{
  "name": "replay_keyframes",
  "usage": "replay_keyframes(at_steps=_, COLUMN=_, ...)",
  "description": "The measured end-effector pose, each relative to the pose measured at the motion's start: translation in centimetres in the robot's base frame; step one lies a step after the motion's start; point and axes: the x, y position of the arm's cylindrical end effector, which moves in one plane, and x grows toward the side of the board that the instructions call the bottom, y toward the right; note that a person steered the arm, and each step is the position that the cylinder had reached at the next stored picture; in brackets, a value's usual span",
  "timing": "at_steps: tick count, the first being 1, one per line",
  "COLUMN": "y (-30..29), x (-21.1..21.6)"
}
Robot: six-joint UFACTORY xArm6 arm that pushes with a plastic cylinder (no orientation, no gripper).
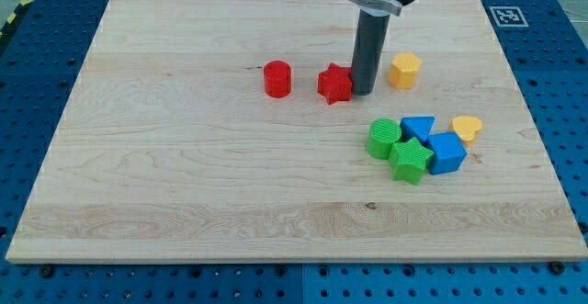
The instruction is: Push the red star close to the red circle
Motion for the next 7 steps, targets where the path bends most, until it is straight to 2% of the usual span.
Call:
replay_keyframes(at_steps=1, y=-1.4, x=-0.1)
replay_keyframes(at_steps=3, y=-1.4, x=-2.7)
replay_keyframes(at_steps=4, y=2.2, x=-1.7)
replay_keyframes(at_steps=5, y=2.9, x=1.4)
replay_keyframes(at_steps=7, y=-3.2, x=2.0)
